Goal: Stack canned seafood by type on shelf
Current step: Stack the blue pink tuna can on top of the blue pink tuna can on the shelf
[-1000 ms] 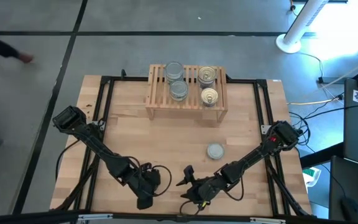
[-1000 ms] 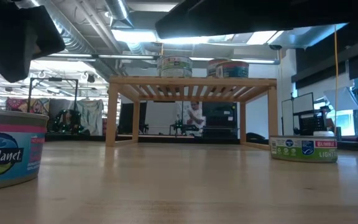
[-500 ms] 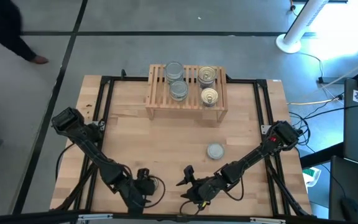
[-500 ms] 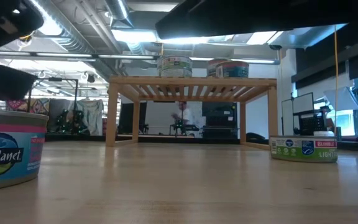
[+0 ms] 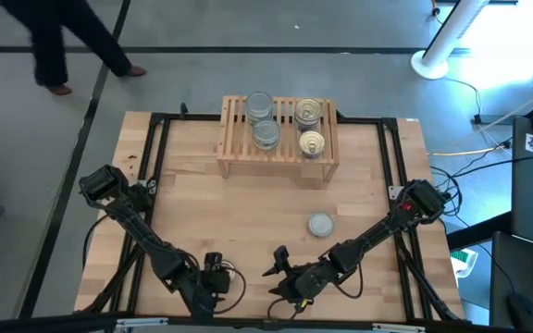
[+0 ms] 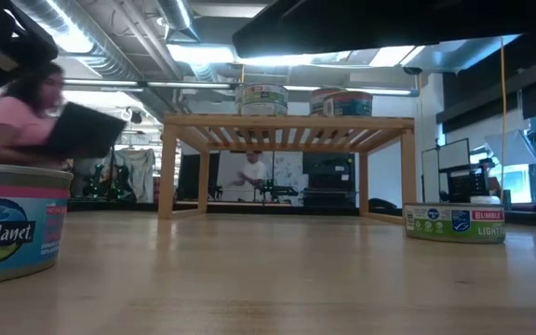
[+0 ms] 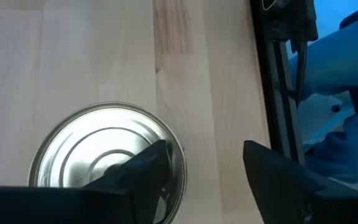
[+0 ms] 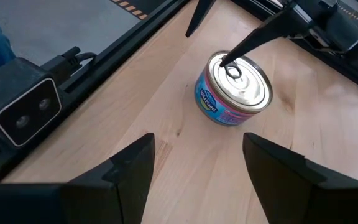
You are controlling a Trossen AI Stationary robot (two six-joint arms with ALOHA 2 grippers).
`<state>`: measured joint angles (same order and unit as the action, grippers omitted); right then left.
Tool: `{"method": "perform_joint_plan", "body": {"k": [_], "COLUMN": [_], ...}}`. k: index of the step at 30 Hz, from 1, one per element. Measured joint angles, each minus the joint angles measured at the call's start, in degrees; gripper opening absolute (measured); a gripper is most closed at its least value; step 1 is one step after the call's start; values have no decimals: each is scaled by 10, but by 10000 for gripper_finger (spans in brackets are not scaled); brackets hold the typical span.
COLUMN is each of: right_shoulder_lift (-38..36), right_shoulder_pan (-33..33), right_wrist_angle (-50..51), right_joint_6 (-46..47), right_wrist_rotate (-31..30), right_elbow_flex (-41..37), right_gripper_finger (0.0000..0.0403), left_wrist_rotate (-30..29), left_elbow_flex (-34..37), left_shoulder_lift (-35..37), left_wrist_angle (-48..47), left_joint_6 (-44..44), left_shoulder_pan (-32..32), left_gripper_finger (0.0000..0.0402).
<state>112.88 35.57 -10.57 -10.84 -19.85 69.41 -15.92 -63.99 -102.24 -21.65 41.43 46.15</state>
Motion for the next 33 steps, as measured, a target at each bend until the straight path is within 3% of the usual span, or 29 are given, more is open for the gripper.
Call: {"method": "perform_joint_plan", "body": {"k": [13,27,33], "right_shoulder_lift": [0,0,0], "right_shoulder_pan": [0,0,0], "right_wrist_angle": [0,0,0], "right_joint_6": [0,0,0], "right_wrist_rotate": [0,0,0], "right_elbow_flex": [0,0,0], "right_gripper_finger": [243,243,243], "left_wrist_rotate": [-6,-90,-96], "left_elbow_flex": [-2,-2,-1], "left_shoulder_lift": [-25,-26,-26], "left_wrist_angle": [3,-72,-79], "left_joint_6": [-3,-42,-63], "left_shoulder_pan": [0,-1,-5], "left_gripper_finger": [171,117,99]}}
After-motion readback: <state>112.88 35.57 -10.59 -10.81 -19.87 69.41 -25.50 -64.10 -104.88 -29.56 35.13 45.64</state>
